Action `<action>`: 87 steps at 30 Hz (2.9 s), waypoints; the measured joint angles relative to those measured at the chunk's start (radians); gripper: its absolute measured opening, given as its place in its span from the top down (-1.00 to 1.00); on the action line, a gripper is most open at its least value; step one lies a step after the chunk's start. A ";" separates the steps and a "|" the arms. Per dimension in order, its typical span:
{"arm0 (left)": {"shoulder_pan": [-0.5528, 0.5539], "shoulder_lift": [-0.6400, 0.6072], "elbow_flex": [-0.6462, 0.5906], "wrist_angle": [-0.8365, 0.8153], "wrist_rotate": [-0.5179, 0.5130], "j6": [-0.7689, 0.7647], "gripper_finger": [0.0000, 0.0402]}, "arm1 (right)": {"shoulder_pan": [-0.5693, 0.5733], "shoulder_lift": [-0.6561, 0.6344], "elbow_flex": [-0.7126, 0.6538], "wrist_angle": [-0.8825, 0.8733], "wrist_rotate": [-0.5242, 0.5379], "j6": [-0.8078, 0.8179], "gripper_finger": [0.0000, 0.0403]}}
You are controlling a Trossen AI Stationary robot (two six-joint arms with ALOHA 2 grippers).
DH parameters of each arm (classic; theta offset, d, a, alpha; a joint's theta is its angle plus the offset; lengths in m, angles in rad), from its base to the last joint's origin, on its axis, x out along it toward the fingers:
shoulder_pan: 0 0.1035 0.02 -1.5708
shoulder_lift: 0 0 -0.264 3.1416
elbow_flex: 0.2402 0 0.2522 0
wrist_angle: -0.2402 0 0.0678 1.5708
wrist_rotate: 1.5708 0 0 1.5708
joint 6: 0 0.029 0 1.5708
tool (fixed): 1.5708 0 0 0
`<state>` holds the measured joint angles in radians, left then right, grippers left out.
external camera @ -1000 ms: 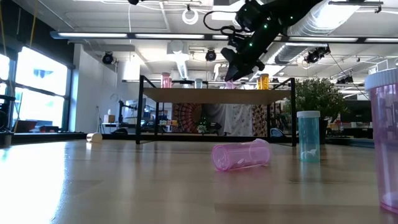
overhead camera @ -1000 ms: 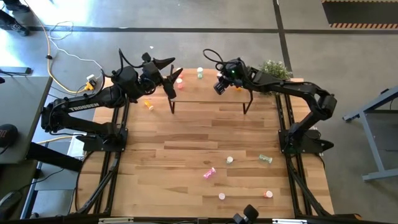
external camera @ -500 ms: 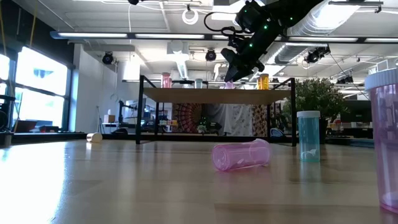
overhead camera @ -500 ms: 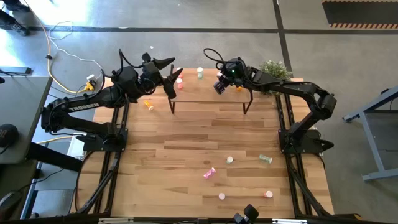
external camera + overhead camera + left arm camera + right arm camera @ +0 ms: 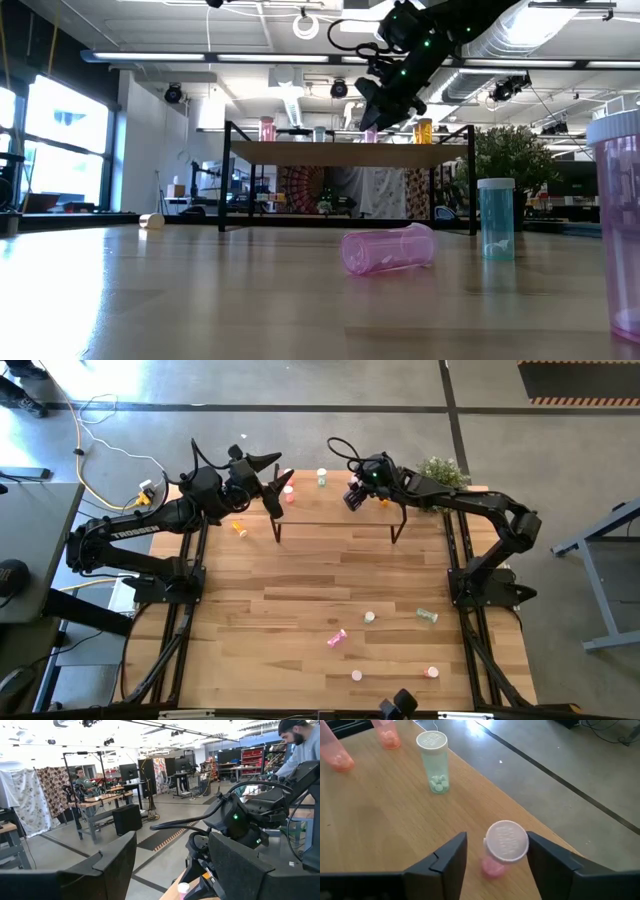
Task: Pick and place medicine bottles onto shelf by color
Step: Put the bottom left purple pill bottle on the shelf, then put the left blue pill bottle on the shelf aligned with the other blue pill bottle
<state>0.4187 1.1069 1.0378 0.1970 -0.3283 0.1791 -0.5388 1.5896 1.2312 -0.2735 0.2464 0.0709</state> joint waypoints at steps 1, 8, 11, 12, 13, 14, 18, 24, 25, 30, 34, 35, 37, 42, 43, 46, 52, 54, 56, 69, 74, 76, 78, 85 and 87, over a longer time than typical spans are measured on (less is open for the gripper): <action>0.000 0.000 0.000 0.000 0.000 0.000 -0.18 | 0.000 -0.003 0.000 0.000 0.001 0.002 0.01; 0.000 0.000 0.000 0.000 0.000 0.000 -0.18 | 0.000 -0.014 0.067 -0.074 0.004 0.026 -0.08; 0.000 0.000 0.000 -0.005 0.000 0.000 -0.18 | 0.000 -0.014 0.120 -0.122 0.004 0.028 -0.08; 0.000 0.000 0.000 -0.011 0.000 0.000 -0.18 | 0.002 -0.014 0.142 -0.144 0.004 0.039 -0.08; 0.000 0.000 0.000 -0.021 0.000 0.000 -0.18 | 0.003 -0.014 0.169 -0.171 0.003 0.053 -0.08; 0.000 0.000 0.000 -0.036 0.000 -0.001 -0.18 | 0.003 -0.014 0.197 -0.202 -0.004 0.065 -0.08; 0.000 -0.006 -0.001 -0.128 0.004 -0.003 -0.18 | 0.023 -0.015 0.301 -0.342 -0.041 0.142 -0.08; 0.000 -0.035 -0.001 -0.264 0.066 -0.003 -0.18 | 0.122 -0.016 0.383 -0.510 -0.100 0.195 -0.08; 0.000 -0.040 -0.001 -0.286 0.083 -0.007 -0.18 | 0.144 -0.016 0.383 -0.538 -0.104 0.209 -0.08; -0.001 -0.048 -0.001 -0.409 0.160 -0.019 -0.18 | 0.246 -0.015 0.383 -0.670 -0.098 0.303 -0.08; 0.000 -0.048 -0.001 -0.502 0.167 -0.034 -0.18 | 0.341 -0.015 0.383 -0.746 -0.081 0.384 -0.08; 0.000 -0.048 -0.001 -0.523 0.168 -0.049 -0.18 | 0.368 -0.015 0.383 -0.770 -0.068 0.400 -0.08; 0.000 -0.048 -0.001 -0.550 0.185 -0.091 -0.18 | 0.420 -0.015 0.383 -0.815 -0.045 0.429 -0.08; -0.003 -0.048 -0.001 -0.576 0.250 -0.176 -0.18 | 0.538 -0.017 0.383 -0.947 0.008 0.510 -0.08; -0.007 -0.048 -0.001 -0.577 0.250 -0.181 -0.18 | 0.561 -0.018 0.383 -0.985 0.022 0.528 -0.08; -0.017 -0.048 -0.001 -0.578 0.250 -0.171 -0.18 | 0.620 -0.040 0.339 -1.050 0.052 0.589 -0.08; -0.030 -0.048 -0.001 -0.578 0.242 -0.203 -0.18 | 0.725 -0.176 0.134 -1.029 -0.001 0.721 -0.08; -0.030 -0.048 -0.001 -0.580 0.242 -0.224 -0.18 | 0.765 -0.240 0.054 -0.985 -0.020 0.772 -0.08; -0.030 -0.048 -0.001 -0.586 0.244 -0.238 -0.18 | 0.804 -0.310 -0.020 -0.933 -0.032 0.828 -0.08; -0.068 -0.045 -0.001 -0.594 0.241 -0.306 -0.18 | 0.968 -0.532 -0.401 -0.499 -0.048 1.062 -0.08; -0.097 -0.045 -0.001 -0.594 0.237 -0.319 -0.18 | 1.033 -0.515 -0.514 -0.228 -0.035 0.981 -0.08; -0.109 -0.045 -0.001 -0.594 0.235 -0.318 -0.18 | 1.062 -0.499 -0.547 -0.124 0.007 0.931 -0.08; -0.120 -0.045 -0.001 -0.594 0.234 -0.318 -0.18 | 1.090 -0.478 -0.563 -0.070 0.059 0.886 -0.08; -0.156 -0.045 -0.001 -0.597 0.190 -0.318 -0.18 | 1.142 -0.351 -0.565 -0.026 0.198 0.786 -0.08; -0.161 -0.045 -0.001 -0.597 0.175 -0.318 -0.18 | 1.142 -0.310 -0.565 -0.004 0.226 0.779 -0.08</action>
<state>0.2579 1.0618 1.0370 -0.4004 -0.1537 -0.1389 0.6033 1.2791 0.6662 -0.2772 0.4728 0.8498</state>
